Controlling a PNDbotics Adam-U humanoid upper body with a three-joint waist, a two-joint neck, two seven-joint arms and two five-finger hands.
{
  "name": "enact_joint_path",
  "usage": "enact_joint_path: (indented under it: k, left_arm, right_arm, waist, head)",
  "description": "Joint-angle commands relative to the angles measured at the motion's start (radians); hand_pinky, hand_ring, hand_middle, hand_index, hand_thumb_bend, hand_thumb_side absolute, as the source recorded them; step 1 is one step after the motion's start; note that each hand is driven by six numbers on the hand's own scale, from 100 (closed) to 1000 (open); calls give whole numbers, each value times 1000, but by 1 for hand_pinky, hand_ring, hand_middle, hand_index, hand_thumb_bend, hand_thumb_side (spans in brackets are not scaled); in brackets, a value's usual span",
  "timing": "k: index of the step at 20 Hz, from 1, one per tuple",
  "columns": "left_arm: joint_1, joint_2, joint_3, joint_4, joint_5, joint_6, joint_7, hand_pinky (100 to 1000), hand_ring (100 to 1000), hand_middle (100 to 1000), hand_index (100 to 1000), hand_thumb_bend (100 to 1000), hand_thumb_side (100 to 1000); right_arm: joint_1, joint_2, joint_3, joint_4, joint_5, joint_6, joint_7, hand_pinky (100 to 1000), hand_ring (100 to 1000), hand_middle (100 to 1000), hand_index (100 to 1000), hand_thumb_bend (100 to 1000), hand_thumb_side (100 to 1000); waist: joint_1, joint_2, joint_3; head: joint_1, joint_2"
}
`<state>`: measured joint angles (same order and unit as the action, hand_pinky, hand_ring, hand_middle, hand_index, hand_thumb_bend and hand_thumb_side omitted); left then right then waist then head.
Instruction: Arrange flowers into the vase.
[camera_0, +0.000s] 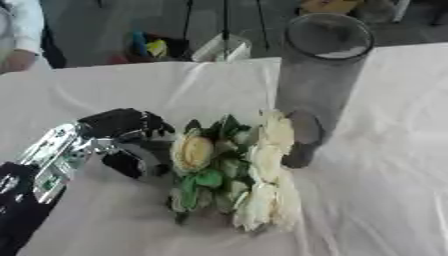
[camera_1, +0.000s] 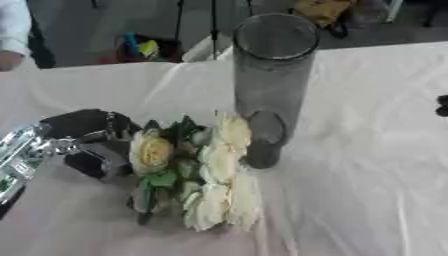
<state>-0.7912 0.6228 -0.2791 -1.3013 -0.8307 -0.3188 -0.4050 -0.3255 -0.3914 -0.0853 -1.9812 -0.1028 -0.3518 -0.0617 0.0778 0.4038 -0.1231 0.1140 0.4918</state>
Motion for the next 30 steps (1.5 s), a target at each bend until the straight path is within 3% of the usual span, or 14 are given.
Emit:
enact_joint_path:
  k: [1, 13, 19, 27, 30]
  left_arm:
    - [-12, 14, 4, 3, -5, 0, 1, 563, 564, 609, 790, 313, 647]
    - [-18, 7, 1, 5, -9, 10, 53, 469, 496, 523, 645, 240, 629]
    - [-21, 4, -4, 13, -20, 7, 66, 286, 313, 359, 510, 228, 643]
    - [-22, -2, -9, 20, -20, -8, 48, 191, 117, 171, 362, 155, 619]
    - [-22, -5, -13, 23, -10, -18, 40, 157, 100, 106, 288, 100, 601]
  right_arm:
    - [-9, -9, -3, -19, 3, 1, 3, 686, 540, 523, 767, 100, 1000]
    - [-8, -7, -3, -19, 5, 1, 7, 687, 539, 521, 768, 100, 1000]
    - [-7, -5, -4, -19, 6, 2, 10, 688, 539, 520, 768, 100, 1000]
    - [-6, -3, -7, -19, 7, 3, 9, 688, 539, 520, 768, 100, 1000]
    - [-6, -2, -8, -19, 8, 3, 9, 689, 539, 520, 768, 100, 1000]
  waist:
    - [12, -3, -1]
    - [14, 4, -7]
    - [14, 6, -8]
    - [16, 7, -10]
    - [16, 8, -9]
  head:
    - [4, -8]
    - [8, -11]
    - [9, -13]
    - [10, -15]
    - [10, -16]
